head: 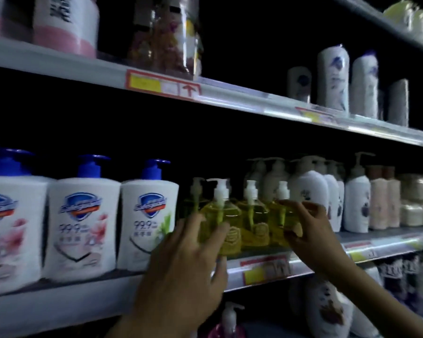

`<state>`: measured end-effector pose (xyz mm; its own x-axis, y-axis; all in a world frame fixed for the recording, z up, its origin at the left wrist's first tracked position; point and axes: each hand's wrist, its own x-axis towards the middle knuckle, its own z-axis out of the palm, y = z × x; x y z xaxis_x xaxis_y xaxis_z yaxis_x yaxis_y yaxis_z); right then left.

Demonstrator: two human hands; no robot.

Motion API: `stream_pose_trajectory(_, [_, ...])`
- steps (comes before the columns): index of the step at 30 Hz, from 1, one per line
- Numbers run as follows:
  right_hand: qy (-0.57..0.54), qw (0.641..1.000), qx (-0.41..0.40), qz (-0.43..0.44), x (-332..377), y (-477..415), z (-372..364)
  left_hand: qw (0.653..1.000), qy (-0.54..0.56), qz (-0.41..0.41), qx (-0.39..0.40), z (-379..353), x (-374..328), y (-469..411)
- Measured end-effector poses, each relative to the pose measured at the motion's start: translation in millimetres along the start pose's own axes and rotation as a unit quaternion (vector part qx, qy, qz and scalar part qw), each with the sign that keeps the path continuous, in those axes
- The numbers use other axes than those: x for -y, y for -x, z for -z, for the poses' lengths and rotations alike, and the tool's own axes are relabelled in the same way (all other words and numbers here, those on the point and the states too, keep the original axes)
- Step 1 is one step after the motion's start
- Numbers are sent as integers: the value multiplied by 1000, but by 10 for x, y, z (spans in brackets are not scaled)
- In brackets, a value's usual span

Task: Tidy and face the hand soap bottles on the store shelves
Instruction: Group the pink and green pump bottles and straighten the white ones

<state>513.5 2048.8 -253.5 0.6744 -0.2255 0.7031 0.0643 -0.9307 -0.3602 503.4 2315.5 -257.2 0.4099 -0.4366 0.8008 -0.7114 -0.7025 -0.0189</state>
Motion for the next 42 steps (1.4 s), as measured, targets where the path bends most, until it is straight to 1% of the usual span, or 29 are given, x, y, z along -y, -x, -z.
stream_pose_trajectory(1, [12, 1000, 23, 6, -68, -66, -1, 1000, -23, -2, 4, -75, -85, -115])
stream_pose_trajectory(2, [21, 999, 46, 11, -115, -132, -5, 999, -31, 23, 33, -183, -117, -245])
stream_pose_trajectory(4, [55, 995, 84, 24, -143, -267, -5, 996, -60, 52, 48, -377, -164, -505])
stream_pose_trajectory(5, [79, 991, 97, 37, -151, -338, -7, 994, -72, 62, 53, -443, -154, -599])
stream_pose_trajectory(8, [141, 979, 134, 67, -180, -543, -22, 982, -114, 100, 113, -616, -105, -782])
stream_pose_trajectory(12, [157, 965, 198, 62, -214, -677, -28, 968, -113, 144, 171, -673, -76, -920])
stream_pose_trajectory(17, [129, 966, 213, 64, -214, -674, -29, 963, -81, 172, 192, -640, -130, -893])
stream_pose_trajectory(22, [106, 968, 212, 79, -135, -616, -16, 963, -71, 184, 182, -569, -114, -840])
stream_pose_trajectory(27, [83, 969, 210, 95, -53, -568, -46, 957, -104, 198, 187, -499, -85, -764])
stream_pose_trajectory(29, [56, 971, 206, 105, -50, -537, -38, 957, -112, 190, 188, -482, -102, -722])
stream_pose_trajectory(30, [23, 972, 204, 112, -66, -516, -24, 959, -113, 186, 182, -479, -108, -698])
stream_pose_trajectory(33, [-131, 968, 196, 91, -171, -433, 49, 967, -114, 179, 140, -458, -149, -608])
stream_pose_trajectory(34, [-146, 965, 201, 89, -222, -415, 55, 972, -117, 173, 107, -449, -169, -579])
stream_pose_trajectory(35, [-140, 964, 210, 88, -267, -407, 50, 978, -128, 153, 58, -439, -190, -561])
stream_pose_trajectory(37, [-133, 962, 222, 82, -318, -396, 7, 984, -153, 77, -48, -443, -219, -575])
stream_pose_trajectory(38, [-143, 962, 219, 78, -323, -395, -21, 984, -157, 34, -76, -470, -220, -602])
stream_pose_trajectory(39, [-152, 963, 211, 76, -325, -398, -47, 984, -160, -2, -78, -498, -218, -643])
stream_pose_trajectory(40, [-155, 964, 202, 77, -323, -403, -67, 984, -165, -24, -56, -539, -207, -692])
stream_pose_trajectory(42, [-156, 967, 184, 82, -332, -405, -105, 983, -183, -17, 5, -634, -196, -789])
